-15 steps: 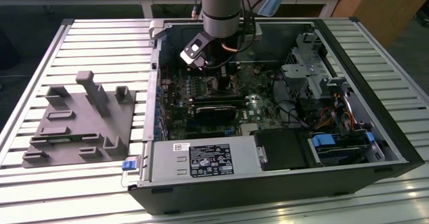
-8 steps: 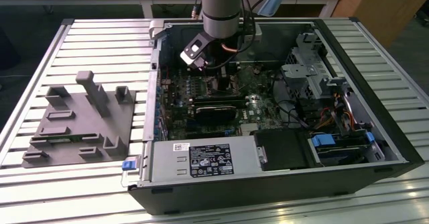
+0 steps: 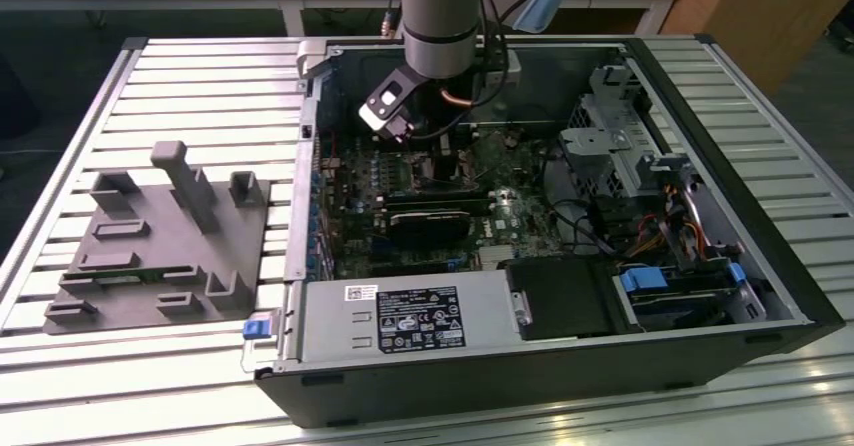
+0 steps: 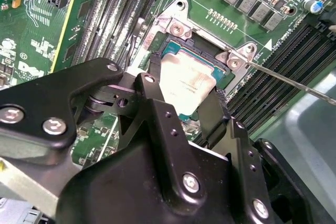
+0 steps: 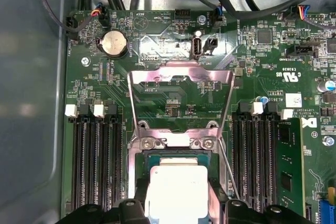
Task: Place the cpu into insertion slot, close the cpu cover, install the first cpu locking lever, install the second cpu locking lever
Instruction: 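Place the cpu into insertion slot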
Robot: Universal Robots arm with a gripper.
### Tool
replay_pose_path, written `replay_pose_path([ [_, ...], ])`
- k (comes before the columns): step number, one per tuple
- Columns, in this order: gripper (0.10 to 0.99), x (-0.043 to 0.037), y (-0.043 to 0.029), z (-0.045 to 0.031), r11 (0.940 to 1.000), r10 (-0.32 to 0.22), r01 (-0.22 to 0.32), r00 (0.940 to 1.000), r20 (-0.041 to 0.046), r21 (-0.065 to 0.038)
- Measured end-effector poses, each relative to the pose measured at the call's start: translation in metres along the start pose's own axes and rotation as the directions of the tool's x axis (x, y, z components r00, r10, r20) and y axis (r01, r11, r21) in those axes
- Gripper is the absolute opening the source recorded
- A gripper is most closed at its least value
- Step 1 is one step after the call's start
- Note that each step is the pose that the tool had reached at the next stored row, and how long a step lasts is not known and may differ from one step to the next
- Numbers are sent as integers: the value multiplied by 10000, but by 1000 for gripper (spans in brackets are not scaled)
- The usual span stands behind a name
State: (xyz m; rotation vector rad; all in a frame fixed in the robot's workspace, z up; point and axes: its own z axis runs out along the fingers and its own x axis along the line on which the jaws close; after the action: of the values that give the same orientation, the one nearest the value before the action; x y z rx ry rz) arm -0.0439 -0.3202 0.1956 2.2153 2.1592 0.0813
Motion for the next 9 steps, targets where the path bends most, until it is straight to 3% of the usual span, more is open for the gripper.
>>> replay_pose_path([
  [9,529,0,-1,11,10000,0,0,10000,0,0],
])
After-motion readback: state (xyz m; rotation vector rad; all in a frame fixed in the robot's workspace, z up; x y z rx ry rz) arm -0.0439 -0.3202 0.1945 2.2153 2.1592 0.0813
